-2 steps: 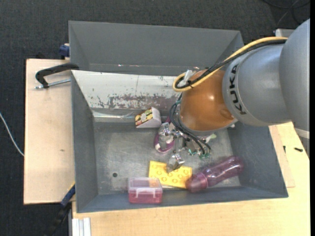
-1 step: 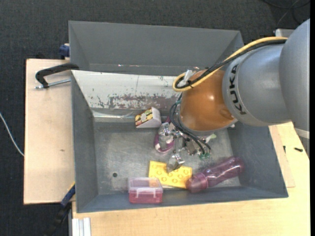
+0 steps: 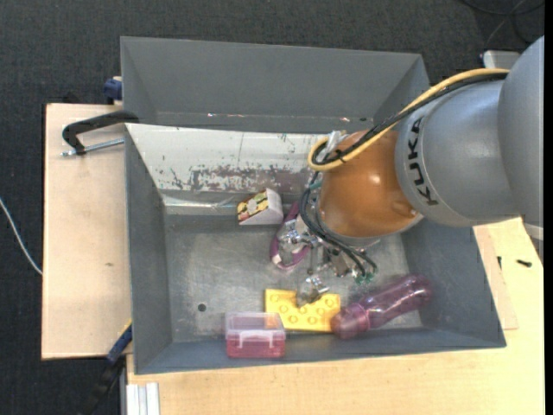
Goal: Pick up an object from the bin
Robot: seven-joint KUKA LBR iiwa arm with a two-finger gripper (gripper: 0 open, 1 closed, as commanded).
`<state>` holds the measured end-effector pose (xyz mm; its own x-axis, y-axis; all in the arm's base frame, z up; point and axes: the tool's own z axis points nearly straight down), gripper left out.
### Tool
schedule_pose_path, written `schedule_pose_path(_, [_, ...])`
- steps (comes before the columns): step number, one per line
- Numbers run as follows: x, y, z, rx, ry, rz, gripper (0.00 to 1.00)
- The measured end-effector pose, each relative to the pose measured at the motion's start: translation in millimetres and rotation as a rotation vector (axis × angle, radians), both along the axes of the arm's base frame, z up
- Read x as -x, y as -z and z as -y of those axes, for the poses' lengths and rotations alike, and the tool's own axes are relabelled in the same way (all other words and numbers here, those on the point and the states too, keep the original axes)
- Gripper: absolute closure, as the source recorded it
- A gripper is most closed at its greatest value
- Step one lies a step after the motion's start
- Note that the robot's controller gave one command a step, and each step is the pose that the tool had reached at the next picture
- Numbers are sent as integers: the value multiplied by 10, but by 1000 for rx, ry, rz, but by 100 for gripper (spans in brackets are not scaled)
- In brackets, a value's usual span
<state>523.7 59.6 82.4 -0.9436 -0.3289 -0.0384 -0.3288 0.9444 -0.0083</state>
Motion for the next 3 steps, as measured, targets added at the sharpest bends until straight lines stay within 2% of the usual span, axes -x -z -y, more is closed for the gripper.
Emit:
schedule_pose_path(1, [182,36,-26,8,-182,-23,100])
schedule_pose_path(2, [182,37,-25,8,-182,-23,100])
schedule_pose_path(3, [198,-791,59,6,-155,-34,100])
